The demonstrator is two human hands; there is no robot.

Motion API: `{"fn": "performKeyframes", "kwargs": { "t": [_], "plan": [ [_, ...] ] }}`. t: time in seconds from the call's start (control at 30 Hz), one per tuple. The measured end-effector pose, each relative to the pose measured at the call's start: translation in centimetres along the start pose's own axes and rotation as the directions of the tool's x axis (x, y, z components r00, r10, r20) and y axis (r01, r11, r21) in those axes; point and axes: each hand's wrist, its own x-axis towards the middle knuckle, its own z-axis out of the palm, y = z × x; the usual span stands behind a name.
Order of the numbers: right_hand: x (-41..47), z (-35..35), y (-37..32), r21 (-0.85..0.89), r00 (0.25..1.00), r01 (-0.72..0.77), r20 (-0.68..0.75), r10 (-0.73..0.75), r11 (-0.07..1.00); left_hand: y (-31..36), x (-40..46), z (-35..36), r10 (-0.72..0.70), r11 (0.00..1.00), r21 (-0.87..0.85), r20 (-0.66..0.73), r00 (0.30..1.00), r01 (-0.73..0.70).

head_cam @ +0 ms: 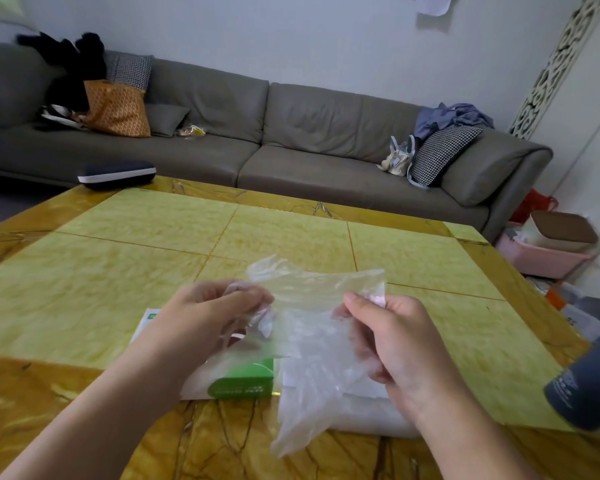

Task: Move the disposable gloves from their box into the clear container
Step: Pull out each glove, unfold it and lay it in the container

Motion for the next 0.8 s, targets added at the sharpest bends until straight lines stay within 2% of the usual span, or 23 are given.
{"fn": "performKeyframes", "kwargs": {
  "t": [0.07,0.17,0.23,0.33,0.4,0.47,0.53,0.63,0.73,0.8],
  "plan": [
    [0.3,-0.5,0.2,-0.004,1.000,0.012,0.008,-0.012,1.000,-0.1,0.3,-0.1,-0.011,0.997,-0.079,-0.012,1.000,0.010],
    [0.6,-1.1,0.2,-0.041,0.998,0.062,-0.010,-0.063,0.997,-0.2,0.6,-0.5,0.028,0.999,-0.039,-0.105,0.994,-0.032],
    [0.8,-1.3,0.2,-0.080,0.995,0.101,-0.010,-0.102,0.992,-0.2,0.7,-0.8,0.054,0.998,-0.021,-0.074,0.996,-0.055],
    [0.8,-1.3,0.5,-0.117,0.992,0.119,0.043,-0.114,0.986,-0.3,0.6,-0.9,0.016,0.999,-0.038,0.012,1.000,-0.016],
    [0.7,-1.2,0.5,-0.148,0.991,0.122,0.078,-0.111,0.982,-0.3,0.5,-0.6,0.041,0.998,0.045,0.007,0.999,-0.041],
    [0.5,-1.2,0.5,-0.187,0.989,0.126,0.100,-0.108,0.974,-0.3,0.7,-0.4,0.086,0.995,0.060,-0.056,0.995,-0.082],
    [0.4,-1.3,0.6,-0.196,0.989,0.129,0.101,-0.110,0.972,-0.4,1.0,-0.4,0.095,0.994,-0.036,-0.131,0.987,-0.101],
    [0.6,-1.4,0.7,-0.195,0.990,0.131,0.084,-0.117,0.972,-0.1,1.1,-0.4,0.022,0.958,-0.277,-0.173,0.985,-0.070],
    [0.7,-1.5,0.8,-0.182,0.989,0.133,0.085,-0.119,0.974,0.1,1.2,-0.3,-0.021,0.950,-0.312,-0.099,0.995,-0.011],
    [0.6,-1.4,0.7,-0.177,0.990,0.124,0.093,-0.109,0.976,0.1,1.2,-0.2,-0.031,0.975,-0.222,-0.004,1.000,0.029]
  ]
}}
